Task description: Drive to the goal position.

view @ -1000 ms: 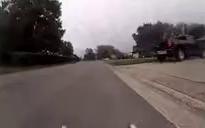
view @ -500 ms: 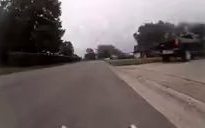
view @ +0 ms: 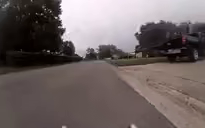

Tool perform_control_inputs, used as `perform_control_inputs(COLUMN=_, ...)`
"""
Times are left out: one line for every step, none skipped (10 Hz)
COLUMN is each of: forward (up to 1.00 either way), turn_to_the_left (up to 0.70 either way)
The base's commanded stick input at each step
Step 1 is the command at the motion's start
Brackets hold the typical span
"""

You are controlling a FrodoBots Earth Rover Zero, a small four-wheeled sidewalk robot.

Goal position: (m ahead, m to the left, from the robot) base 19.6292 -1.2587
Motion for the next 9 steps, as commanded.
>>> perform_control_inputs(forward=1.00, turn_to_the_left=0.00)
perform_control_inputs(forward=1.00, turn_to_the_left=0.00)
perform_control_inputs(forward=1.00, turn_to_the_left=0.00)
perform_control_inputs(forward=1.00, turn_to_the_left=0.00)
perform_control_inputs(forward=1.00, turn_to_the_left=0.00)
perform_control_inputs(forward=1.00, turn_to_the_left=0.00)
perform_control_inputs(forward=1.00, turn_to_the_left=0.00)
perform_control_inputs(forward=1.00, turn_to_the_left=0.00)
perform_control_inputs(forward=1.00, turn_to_the_left=0.00)
